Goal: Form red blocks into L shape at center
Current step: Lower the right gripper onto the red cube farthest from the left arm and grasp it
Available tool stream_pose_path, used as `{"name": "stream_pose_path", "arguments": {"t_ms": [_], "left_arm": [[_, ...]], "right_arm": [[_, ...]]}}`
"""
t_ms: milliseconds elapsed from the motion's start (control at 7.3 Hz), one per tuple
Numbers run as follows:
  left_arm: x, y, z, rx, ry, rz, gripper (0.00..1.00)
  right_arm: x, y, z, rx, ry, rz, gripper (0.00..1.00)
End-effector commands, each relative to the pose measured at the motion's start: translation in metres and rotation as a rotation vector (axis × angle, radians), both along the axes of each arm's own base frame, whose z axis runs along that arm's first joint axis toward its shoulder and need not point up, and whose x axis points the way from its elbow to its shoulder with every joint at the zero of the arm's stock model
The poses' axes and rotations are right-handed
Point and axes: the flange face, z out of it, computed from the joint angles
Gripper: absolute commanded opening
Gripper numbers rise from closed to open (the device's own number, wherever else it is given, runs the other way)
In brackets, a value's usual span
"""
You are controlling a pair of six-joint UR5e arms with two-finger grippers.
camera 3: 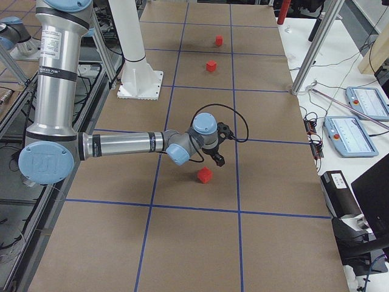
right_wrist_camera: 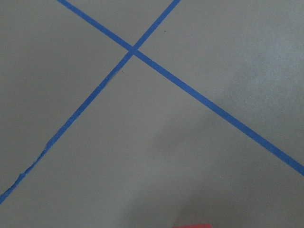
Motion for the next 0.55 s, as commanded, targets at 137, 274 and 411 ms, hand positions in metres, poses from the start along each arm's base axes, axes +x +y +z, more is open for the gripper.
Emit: {"name": "stream_pose_path", "arguments": {"t_ms": [137, 274, 411], "left_arm": [[0.0, 0.0, -0.002, 0.022, 0.003, -0.003, 1.0], [-0.001, 0.001, -0.001, 0.022, 0.002, -0.003, 1.0], [-0.001, 0.001, -0.001, 0.022, 0.002, -0.003, 1.0]], "right_arm": [[-0.01, -0.001, 0.044, -0.061, 0.049, -0.012, 1.0], [-0.011, 0.001, 0.053, -0.081, 0.052, -0.02, 0.99], [-0.013, 0.003, 0.057, -0.104, 0.052, -0.018, 0.99]]}}
